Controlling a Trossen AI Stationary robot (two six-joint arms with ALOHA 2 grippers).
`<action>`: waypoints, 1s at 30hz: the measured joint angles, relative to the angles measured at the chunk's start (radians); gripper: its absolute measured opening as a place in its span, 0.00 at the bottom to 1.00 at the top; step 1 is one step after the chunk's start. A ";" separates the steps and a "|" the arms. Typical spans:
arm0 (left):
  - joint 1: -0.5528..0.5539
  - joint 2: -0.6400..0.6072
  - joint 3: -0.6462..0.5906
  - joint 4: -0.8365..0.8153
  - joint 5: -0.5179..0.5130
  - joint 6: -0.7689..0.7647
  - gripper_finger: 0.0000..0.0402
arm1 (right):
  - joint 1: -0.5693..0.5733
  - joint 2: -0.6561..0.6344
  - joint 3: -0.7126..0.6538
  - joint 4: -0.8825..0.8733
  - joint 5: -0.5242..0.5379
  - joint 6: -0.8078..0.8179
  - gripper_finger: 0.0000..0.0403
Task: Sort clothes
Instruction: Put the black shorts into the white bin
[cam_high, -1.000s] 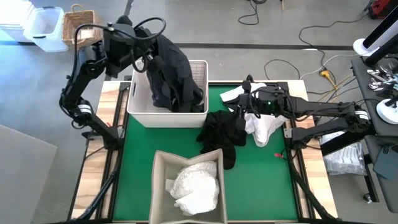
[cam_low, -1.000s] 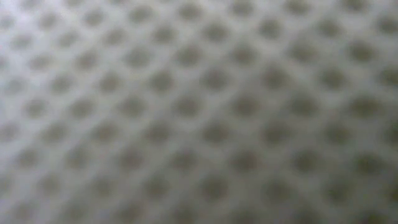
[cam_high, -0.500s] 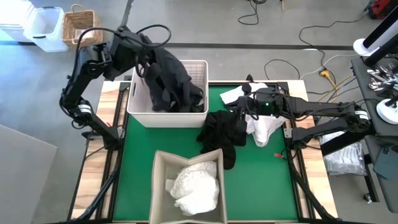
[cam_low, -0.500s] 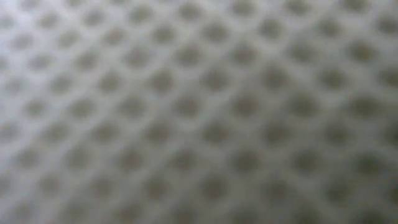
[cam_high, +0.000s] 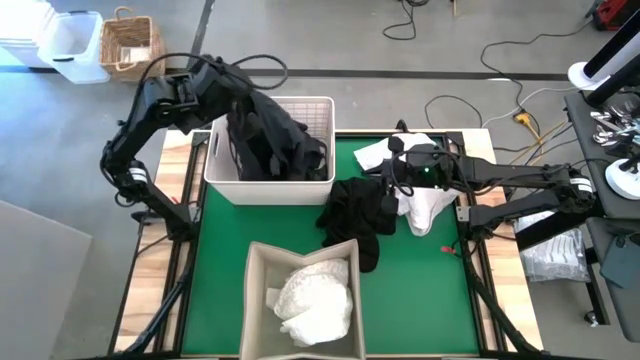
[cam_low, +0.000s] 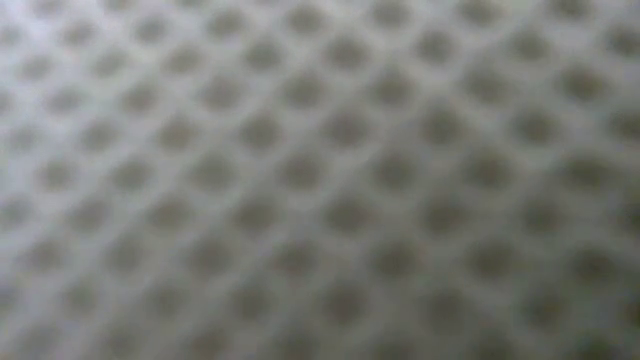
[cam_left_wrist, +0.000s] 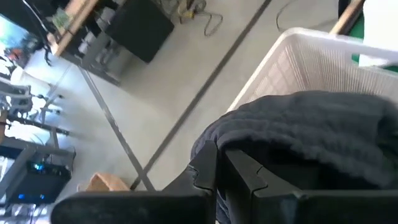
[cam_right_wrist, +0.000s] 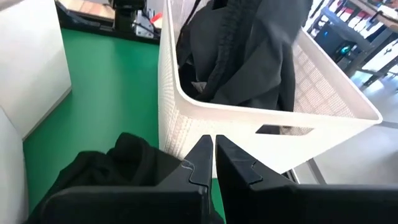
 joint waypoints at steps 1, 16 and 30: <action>0.000 0.000 -0.012 -0.006 0.000 -0.010 0.00 | 0.000 0.000 0.000 -0.006 0.000 0.001 0.03; 0.000 -0.007 -0.234 -0.016 -0.002 -0.075 0.00 | -0.005 -0.002 0.000 -0.030 0.001 -0.045 0.03; 0.000 -0.008 -0.358 -0.007 -0.004 -0.116 0.00 | -0.048 -0.002 0.000 -0.055 0.001 -0.072 0.03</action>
